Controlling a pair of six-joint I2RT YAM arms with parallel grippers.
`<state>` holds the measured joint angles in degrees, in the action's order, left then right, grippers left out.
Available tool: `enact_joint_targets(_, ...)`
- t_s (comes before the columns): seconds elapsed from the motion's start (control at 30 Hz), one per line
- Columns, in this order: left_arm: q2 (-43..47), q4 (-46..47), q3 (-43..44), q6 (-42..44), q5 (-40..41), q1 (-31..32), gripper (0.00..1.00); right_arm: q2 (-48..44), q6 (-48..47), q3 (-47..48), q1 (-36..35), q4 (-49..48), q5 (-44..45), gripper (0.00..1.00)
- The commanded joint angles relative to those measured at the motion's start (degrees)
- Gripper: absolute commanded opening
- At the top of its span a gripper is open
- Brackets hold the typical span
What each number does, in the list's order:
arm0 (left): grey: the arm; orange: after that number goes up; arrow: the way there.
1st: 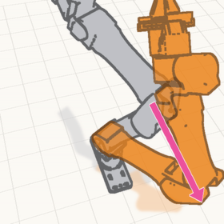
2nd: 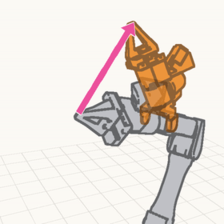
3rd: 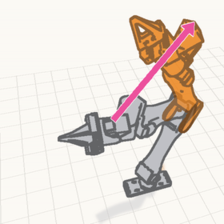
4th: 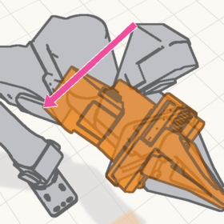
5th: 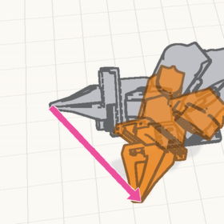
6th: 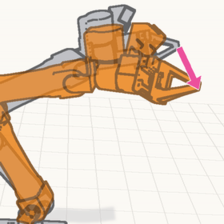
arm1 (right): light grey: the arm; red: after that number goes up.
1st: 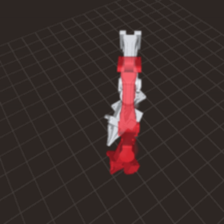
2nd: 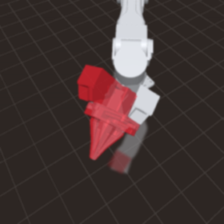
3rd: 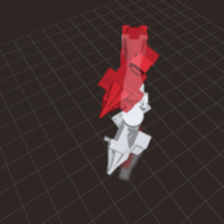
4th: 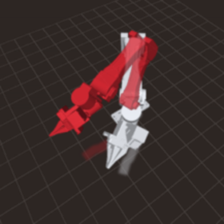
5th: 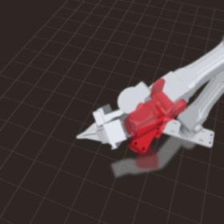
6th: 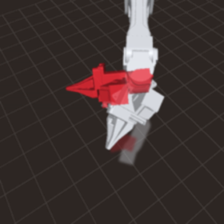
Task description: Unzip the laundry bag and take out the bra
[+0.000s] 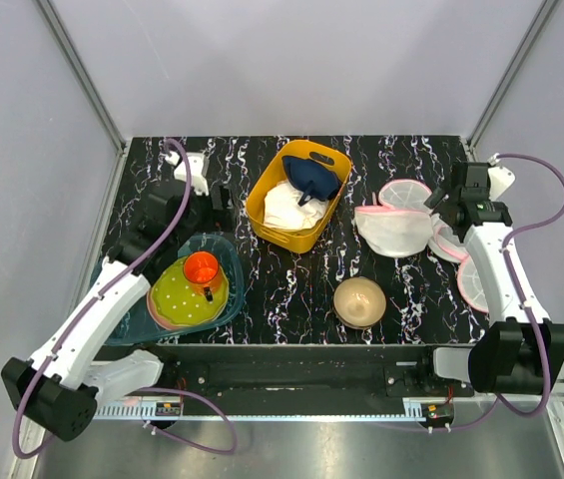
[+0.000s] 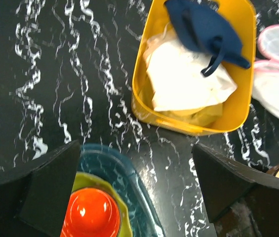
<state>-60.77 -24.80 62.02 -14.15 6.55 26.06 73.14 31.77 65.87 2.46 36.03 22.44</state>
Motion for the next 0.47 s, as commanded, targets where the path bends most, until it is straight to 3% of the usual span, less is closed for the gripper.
enact_joint_targets(0.0, 2.85, -1.75, -4.01, -1.58, 2.42, -0.75, 0.99, 0.51, -0.65, -0.47, 0.00, 4.75, 4.72, 1.00)
enact_joint_targets(0.43, 4.79, -1.13, -5.60, -3.86, -0.22, -0.84, 0.99, -2.29, -1.35, -4.25, 0.00, 1.85, 0.68, 1.00)
